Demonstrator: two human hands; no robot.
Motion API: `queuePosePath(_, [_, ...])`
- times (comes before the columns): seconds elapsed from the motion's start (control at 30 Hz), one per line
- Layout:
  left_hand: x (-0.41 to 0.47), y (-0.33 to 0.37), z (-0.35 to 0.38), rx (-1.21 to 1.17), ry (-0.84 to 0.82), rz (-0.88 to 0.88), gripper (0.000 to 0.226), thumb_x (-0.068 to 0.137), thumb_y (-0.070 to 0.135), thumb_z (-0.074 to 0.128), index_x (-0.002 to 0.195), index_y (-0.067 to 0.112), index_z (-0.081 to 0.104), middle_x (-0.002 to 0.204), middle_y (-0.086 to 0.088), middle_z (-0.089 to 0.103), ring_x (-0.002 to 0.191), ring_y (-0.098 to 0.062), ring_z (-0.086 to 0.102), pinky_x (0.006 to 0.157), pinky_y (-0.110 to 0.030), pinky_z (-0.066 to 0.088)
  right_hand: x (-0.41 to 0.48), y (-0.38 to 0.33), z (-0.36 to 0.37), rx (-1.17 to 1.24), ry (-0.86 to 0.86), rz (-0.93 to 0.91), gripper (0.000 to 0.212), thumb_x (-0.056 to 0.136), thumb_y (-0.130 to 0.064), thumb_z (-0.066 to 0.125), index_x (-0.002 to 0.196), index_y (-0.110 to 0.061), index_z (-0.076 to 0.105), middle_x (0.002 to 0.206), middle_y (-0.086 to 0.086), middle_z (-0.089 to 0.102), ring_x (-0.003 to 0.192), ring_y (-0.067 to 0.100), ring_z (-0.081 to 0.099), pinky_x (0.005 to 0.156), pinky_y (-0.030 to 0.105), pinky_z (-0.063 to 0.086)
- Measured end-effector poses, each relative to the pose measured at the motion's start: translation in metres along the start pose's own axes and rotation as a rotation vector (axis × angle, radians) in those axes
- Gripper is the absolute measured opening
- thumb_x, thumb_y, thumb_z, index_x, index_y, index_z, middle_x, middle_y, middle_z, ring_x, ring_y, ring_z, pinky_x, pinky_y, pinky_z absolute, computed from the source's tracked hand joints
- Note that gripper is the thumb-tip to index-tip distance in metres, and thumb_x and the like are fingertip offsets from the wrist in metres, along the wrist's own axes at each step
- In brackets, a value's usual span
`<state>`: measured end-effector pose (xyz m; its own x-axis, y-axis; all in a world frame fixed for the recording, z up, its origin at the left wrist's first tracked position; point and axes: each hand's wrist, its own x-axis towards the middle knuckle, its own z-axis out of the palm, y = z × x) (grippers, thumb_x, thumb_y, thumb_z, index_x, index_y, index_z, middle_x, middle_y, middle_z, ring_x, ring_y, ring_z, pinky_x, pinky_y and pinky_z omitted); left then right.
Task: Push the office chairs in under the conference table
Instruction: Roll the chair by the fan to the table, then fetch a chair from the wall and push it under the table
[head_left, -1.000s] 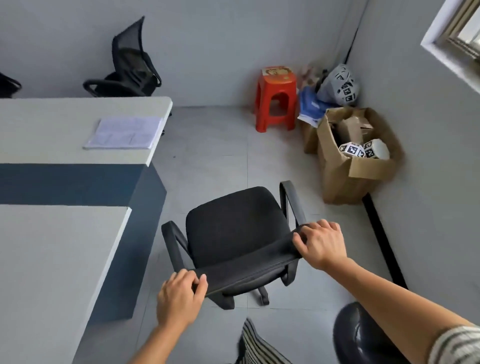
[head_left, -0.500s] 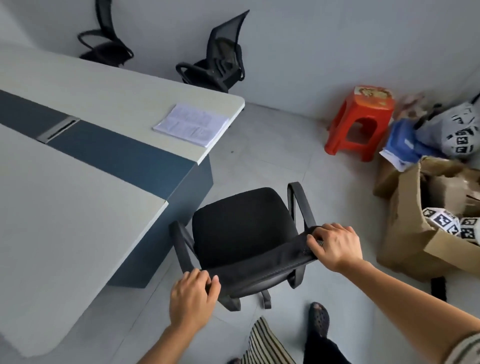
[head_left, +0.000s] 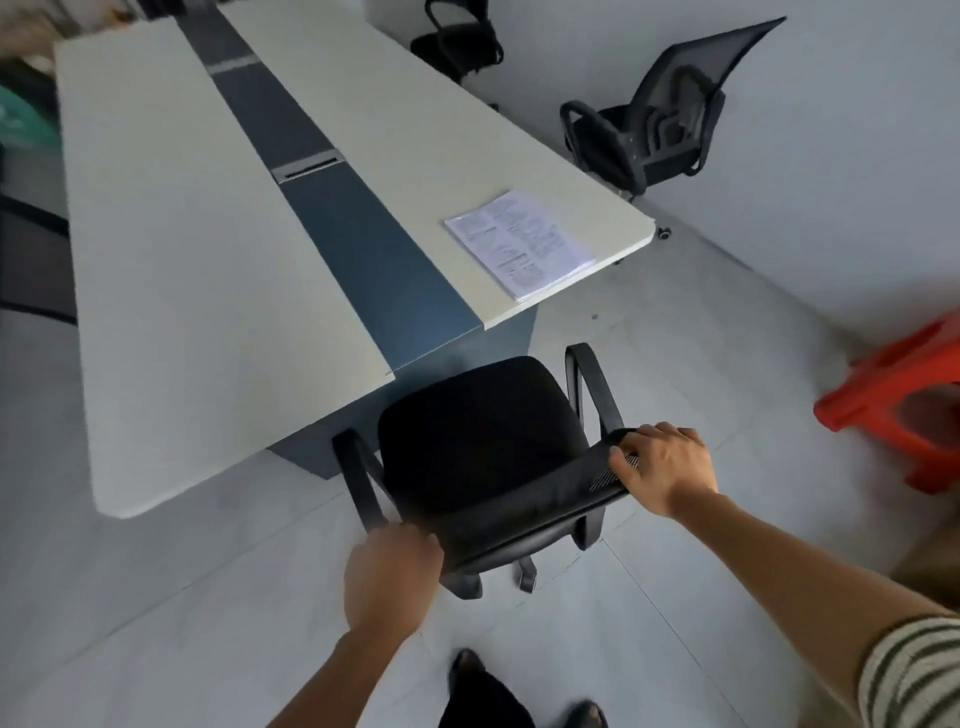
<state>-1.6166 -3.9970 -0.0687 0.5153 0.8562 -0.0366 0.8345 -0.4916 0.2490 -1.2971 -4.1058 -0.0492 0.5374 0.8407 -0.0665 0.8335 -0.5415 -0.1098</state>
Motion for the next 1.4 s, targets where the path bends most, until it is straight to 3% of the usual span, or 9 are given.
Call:
queuePosePath(0.1, [0.014, 0.012, 0.000, -0.016, -0.001, -0.072, 0.046, 0.085, 0.046, 0.028, 0.066, 0.018, 0.058, 0.060, 0.004, 0.056, 0.056, -0.015, 0.050, 0.053, -0.030, 0.046, 0.039, 0.004, -0.002, -0.013, -0.009, -0.066, 0.059, 0.078, -0.058, 0.013, 0.079, -0.029, 0.064, 0.087, -0.005, 0.066, 0.094, 0.020, 0.057, 0.089, 0.035, 0.038])
queuePosePath(0.23, [0.032, 0.017, 0.003, -0.014, 0.027, -0.099, 0.037, 0.086, 0.041, 0.036, 0.061, 0.020, 0.054, 0.055, 0.006, 0.050, 0.051, -0.012, 0.045, 0.050, -0.025, 0.037, 0.079, 0.002, 0.000, -0.032, -0.004, -0.118, 0.060, 0.079, -0.058, 0.013, 0.080, -0.029, 0.065, 0.086, -0.006, 0.066, 0.092, 0.019, 0.057, 0.089, 0.034, 0.038])
queuePosePath(0.47, [0.083, -0.017, 0.001, -0.019, 0.055, -0.098, 0.042, 0.084, 0.045, 0.024, 0.066, 0.021, 0.053, 0.061, 0.007, 0.049, 0.057, -0.013, 0.046, 0.057, -0.025, 0.038, 0.112, -0.025, 0.004, -0.056, 0.020, -0.111, 0.059, 0.080, -0.056, 0.016, 0.079, -0.028, 0.068, 0.086, -0.006, 0.069, 0.088, 0.020, 0.059, 0.085, 0.034, 0.039])
queuePosePath(0.77, [0.097, 0.005, 0.002, -0.026, 0.041, -0.155, 0.038, 0.084, 0.044, 0.027, 0.064, 0.022, 0.052, 0.061, 0.009, 0.048, 0.058, -0.013, 0.045, 0.057, -0.025, 0.037, 0.148, -0.008, 0.003, -0.010, 0.114, -0.221, 0.051, 0.082, -0.051, 0.029, 0.066, -0.022, 0.067, 0.067, -0.002, 0.068, 0.069, 0.025, 0.062, 0.073, 0.033, 0.044])
queuePosePath(1.07, [0.100, 0.018, 0.002, -0.016, 0.024, -0.183, 0.044, 0.086, 0.044, 0.024, 0.068, 0.019, 0.057, 0.063, 0.008, 0.049, 0.058, -0.013, 0.047, 0.057, -0.023, 0.033, 0.160, -0.002, -0.008, 0.027, 0.018, -0.235, 0.057, 0.081, -0.055, 0.021, 0.072, -0.025, 0.069, 0.075, -0.003, 0.069, 0.073, 0.020, 0.060, 0.078, 0.032, 0.044])
queuePosePath(1.2, [0.100, 0.033, -0.007, -0.076, -0.021, -0.259, 0.024, 0.091, 0.030, 0.048, 0.072, 0.019, 0.057, 0.067, 0.003, 0.057, 0.059, -0.013, 0.050, 0.058, -0.023, 0.033, 0.153, 0.014, -0.009, 0.274, -0.048, -0.241, 0.034, 0.088, -0.049, 0.042, 0.089, -0.026, 0.067, 0.092, -0.008, 0.068, 0.086, 0.011, 0.054, 0.083, 0.027, 0.043])
queuePosePath(1.3, [0.105, 0.076, -0.019, -0.285, -0.030, -0.324, 0.014, 0.088, 0.030, 0.057, 0.075, 0.024, 0.059, 0.066, 0.008, 0.064, 0.060, -0.008, 0.058, 0.054, -0.023, 0.042, 0.129, 0.054, -0.015, 0.547, 0.005, -0.228, 0.021, 0.090, -0.036, 0.056, 0.105, -0.024, 0.065, 0.108, -0.014, 0.058, 0.100, 0.006, 0.052, 0.078, 0.022, 0.045])
queuePosePath(1.4, [0.111, 0.150, -0.026, -0.489, 0.021, -0.313, 0.005, 0.086, 0.026, 0.061, 0.081, 0.025, 0.063, 0.072, 0.009, 0.068, 0.069, -0.006, 0.063, 0.062, -0.025, 0.048, 0.101, 0.125, -0.019, 0.672, -0.068, -0.072, 0.019, 0.089, -0.035, 0.058, 0.106, -0.029, 0.065, 0.102, -0.021, 0.061, 0.091, 0.003, 0.061, 0.075, 0.023, 0.052])
